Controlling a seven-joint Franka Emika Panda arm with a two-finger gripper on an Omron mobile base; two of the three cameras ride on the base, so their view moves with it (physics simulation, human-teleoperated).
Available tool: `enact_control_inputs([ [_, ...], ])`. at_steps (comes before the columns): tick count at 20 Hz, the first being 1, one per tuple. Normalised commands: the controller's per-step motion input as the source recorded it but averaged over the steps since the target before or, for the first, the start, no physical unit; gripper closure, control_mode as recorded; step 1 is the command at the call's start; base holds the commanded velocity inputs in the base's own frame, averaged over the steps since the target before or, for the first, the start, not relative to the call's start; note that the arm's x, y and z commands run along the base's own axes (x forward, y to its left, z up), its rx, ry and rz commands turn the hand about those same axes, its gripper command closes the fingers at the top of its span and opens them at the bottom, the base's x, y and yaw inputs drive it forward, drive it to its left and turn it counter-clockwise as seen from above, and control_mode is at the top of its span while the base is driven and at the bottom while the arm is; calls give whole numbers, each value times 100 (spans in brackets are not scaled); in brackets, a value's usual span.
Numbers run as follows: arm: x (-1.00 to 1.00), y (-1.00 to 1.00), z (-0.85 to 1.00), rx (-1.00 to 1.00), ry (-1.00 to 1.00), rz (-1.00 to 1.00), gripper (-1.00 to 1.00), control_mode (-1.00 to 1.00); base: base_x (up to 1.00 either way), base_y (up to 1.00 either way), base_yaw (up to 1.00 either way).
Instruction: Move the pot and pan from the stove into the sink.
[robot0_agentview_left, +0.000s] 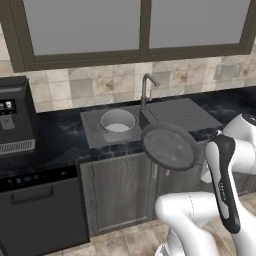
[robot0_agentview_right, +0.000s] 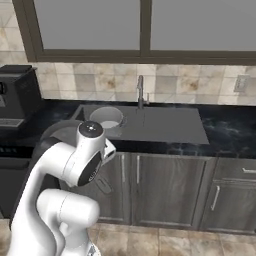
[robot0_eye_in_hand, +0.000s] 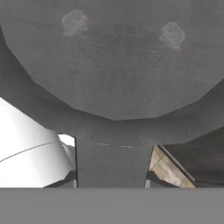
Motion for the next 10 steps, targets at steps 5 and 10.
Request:
enact_control_inputs([
  [5,0,0,0,0,0,0,100,100,1,0,0],
  [10,0,0,0,0,0,0,100,100,41,9,0],
])
